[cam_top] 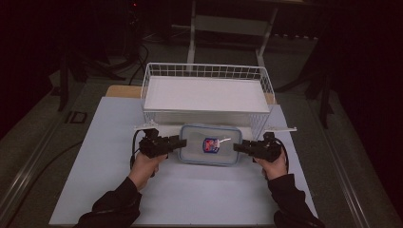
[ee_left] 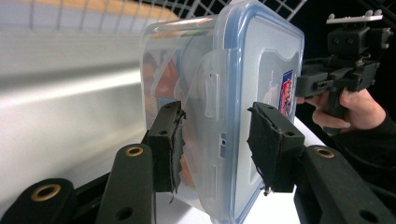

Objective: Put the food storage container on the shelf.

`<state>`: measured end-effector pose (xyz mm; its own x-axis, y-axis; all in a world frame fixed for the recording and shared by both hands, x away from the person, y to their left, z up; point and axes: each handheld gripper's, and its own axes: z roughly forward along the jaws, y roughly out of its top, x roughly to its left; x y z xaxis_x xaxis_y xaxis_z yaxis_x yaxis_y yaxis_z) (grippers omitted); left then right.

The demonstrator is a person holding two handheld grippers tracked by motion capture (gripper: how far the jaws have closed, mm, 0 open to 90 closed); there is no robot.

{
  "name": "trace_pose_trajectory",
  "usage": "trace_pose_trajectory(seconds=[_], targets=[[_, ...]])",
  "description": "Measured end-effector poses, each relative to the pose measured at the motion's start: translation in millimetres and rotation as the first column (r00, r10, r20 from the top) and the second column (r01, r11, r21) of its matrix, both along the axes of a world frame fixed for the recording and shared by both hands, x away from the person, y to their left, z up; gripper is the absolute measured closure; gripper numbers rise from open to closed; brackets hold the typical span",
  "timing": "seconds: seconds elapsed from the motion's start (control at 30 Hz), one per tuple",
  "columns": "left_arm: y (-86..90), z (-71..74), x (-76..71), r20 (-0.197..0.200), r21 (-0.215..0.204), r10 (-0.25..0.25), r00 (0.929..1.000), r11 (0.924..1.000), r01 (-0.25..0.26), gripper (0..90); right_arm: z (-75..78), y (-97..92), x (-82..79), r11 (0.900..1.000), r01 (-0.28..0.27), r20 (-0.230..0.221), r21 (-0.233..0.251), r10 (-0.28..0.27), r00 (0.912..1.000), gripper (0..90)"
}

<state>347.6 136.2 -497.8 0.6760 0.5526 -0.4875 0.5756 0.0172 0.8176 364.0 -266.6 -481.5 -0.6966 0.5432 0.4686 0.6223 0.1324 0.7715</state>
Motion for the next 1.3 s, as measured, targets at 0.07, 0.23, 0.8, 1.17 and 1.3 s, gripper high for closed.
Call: trace_pose_trajectory(seconds=[0.07,0.23,0.8,1.17,1.3], targets=[[0.2,-1.0,2.9,0.013,-0.005,0.011,0.9999,0.9999,-0.011,55.3,-2.2,0.9,4.4,0.9999,0.003,0.005,0.012,-0.003,1.0000,51.0],[-2.9,-3.2,9.3,0.007,0.008,0.028,0.9996,0.9996,-0.028,55.0,-5.7,1.6,15.5,0.9996,0.022,0.027,0.019,-0.022,0.9994,50.3],[-5.2,-22.3,24.2,0.002,0.022,0.073,0.9974,0.9971,-0.073,53.4,-18.1,8.8,30.4,0.9979,0.057,0.079,-0.031,-0.054,0.9954,48.9],[-4.5,-23.6,28.0,-0.002,0.002,0.085,0.9964,0.9964,-0.085,53.4,-24.1,8.8,38.1,0.9981,0.061,0.059,-0.005,-0.060,0.9964,47.8],[-4.2,-25.8,30.6,-0.013,-0.028,0.100,0.9949,0.9946,-0.100,52.8,-24.9,9.1,39.3,0.9968,0.079,0.053,0.014,-0.080,0.9954,47.2]])
